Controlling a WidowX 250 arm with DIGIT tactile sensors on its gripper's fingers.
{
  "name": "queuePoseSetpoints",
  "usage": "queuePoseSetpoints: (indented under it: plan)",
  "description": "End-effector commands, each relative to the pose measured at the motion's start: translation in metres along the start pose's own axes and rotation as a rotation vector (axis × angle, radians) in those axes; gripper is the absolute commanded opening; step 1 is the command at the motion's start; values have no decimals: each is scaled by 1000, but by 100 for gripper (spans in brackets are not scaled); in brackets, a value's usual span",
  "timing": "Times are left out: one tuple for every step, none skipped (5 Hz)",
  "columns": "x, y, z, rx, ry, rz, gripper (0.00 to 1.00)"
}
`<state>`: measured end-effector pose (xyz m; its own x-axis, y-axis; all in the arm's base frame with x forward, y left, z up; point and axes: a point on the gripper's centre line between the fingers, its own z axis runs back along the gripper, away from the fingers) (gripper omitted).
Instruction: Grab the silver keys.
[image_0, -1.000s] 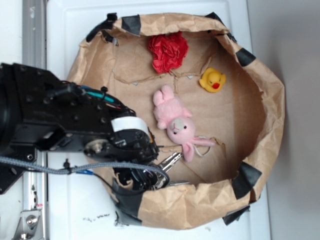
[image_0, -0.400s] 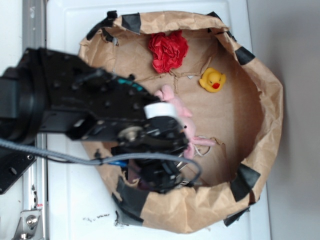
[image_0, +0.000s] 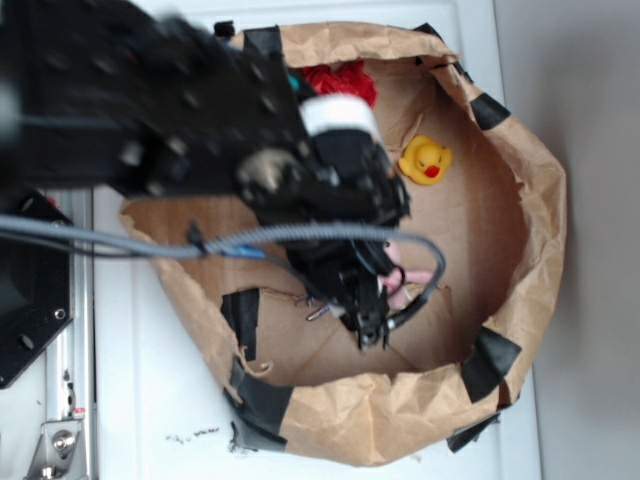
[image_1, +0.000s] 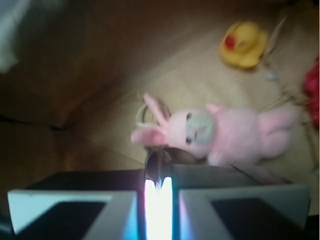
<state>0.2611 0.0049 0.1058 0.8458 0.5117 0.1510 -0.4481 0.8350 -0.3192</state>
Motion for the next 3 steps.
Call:
queuePoseSetpoints:
  plan:
    - [4, 11, 67, -5, -62, 12, 0]
    - [10, 18, 85, -23, -69, 65, 0]
    - [9, 17, 71, 48, -90, 103, 0]
